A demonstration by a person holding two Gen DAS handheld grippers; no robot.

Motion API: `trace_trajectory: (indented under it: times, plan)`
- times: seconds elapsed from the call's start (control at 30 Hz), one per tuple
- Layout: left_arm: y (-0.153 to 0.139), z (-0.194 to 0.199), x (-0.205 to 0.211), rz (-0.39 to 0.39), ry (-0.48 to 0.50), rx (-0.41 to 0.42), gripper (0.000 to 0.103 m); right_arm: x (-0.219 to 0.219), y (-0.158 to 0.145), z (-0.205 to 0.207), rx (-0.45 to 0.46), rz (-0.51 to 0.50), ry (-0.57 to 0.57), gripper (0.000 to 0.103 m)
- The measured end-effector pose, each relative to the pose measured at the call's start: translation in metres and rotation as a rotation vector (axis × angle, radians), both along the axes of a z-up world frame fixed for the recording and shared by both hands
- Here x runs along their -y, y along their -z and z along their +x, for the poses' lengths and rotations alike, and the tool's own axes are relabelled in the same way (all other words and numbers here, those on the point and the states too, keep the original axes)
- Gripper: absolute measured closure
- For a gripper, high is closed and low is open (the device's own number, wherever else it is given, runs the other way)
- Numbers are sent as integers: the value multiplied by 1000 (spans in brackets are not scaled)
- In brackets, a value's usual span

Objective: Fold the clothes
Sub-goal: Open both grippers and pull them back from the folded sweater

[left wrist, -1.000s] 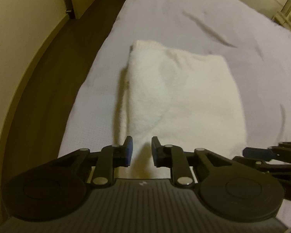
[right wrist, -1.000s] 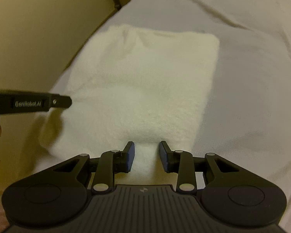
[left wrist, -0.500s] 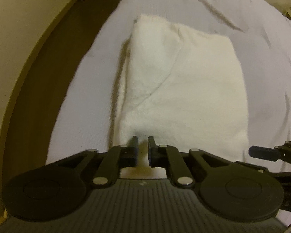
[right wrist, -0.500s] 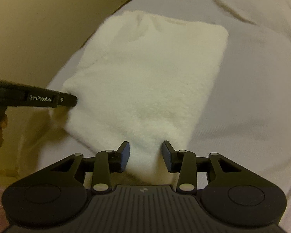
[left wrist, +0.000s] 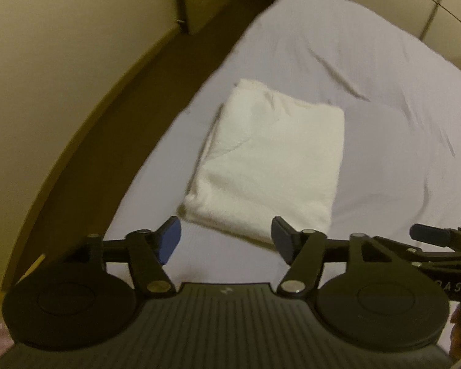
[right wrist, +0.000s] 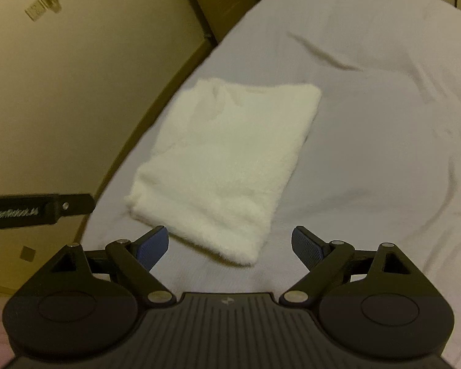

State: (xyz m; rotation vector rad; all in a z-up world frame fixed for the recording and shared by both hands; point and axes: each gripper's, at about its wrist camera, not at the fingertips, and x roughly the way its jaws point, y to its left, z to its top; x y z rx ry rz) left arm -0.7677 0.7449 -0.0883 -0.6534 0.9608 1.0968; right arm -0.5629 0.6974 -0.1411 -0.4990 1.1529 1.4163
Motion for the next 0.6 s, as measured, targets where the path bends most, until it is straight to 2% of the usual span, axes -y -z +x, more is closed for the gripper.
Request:
trace_trajectory:
  times: [0.17, 0.3, 0.53, 0.6]
  plan:
    - [-33, 3, 47, 6, -121, 20, 35, 30, -44, 14, 60, 63, -76, 13]
    - [-54, 15, 86, 26, -173, 36, 24, 60, -73, 33, 73, 112, -114, 13]
    - [-87, 28, 154, 76, -268, 75, 11, 101, -103, 62, 82, 182, -183, 12]
    - [-95, 32, 170, 92, -290, 81, 11, 112, -107, 68, 90, 197, -208, 12]
